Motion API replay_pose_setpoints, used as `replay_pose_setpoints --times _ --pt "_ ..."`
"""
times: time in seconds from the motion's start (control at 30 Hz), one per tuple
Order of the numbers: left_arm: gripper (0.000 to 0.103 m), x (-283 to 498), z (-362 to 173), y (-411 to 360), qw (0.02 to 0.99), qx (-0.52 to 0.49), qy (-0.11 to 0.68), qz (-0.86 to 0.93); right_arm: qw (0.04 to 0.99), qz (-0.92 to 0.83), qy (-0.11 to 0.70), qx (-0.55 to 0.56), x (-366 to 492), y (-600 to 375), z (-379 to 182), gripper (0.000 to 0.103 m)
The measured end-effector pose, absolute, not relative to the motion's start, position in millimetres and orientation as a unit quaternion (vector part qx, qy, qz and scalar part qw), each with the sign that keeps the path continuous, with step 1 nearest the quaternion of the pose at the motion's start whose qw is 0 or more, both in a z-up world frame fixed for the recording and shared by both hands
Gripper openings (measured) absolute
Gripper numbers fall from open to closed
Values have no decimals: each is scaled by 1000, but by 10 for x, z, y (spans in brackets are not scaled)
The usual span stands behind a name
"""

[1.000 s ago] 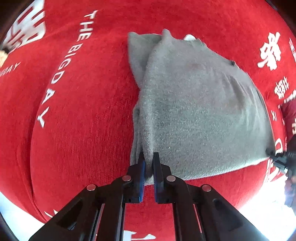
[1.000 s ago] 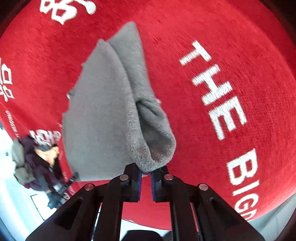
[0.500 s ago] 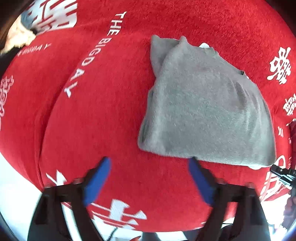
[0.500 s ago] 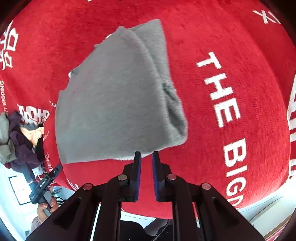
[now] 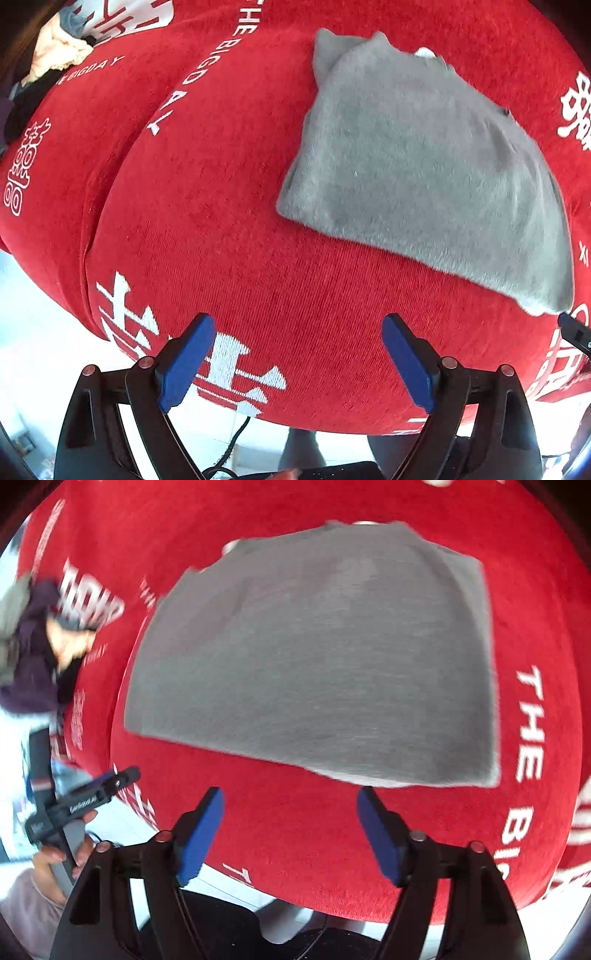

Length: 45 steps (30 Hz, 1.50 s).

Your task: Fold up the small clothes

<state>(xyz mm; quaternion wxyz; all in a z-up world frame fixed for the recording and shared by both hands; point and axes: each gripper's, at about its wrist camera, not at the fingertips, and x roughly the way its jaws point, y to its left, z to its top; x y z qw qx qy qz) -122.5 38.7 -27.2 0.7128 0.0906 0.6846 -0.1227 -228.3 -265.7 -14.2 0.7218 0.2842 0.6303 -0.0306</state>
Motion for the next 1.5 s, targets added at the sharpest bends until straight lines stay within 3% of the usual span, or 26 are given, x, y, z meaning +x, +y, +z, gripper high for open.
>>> replay_pose_setpoints --times 0.47,1.23,1.5 --pt "93 -1299 -275 -33 699 84 696 -141 704 -9 653 281 -2256 -2591 -294 79" --pt "93 -795 -290 -655 694 65 711 -96 683 8 665 301 -1897 -3098 -513 79" --pt "93 -608 -320 -454 700 -18 707 -100 684 13 661 307 -1882 -3127 -571 79"
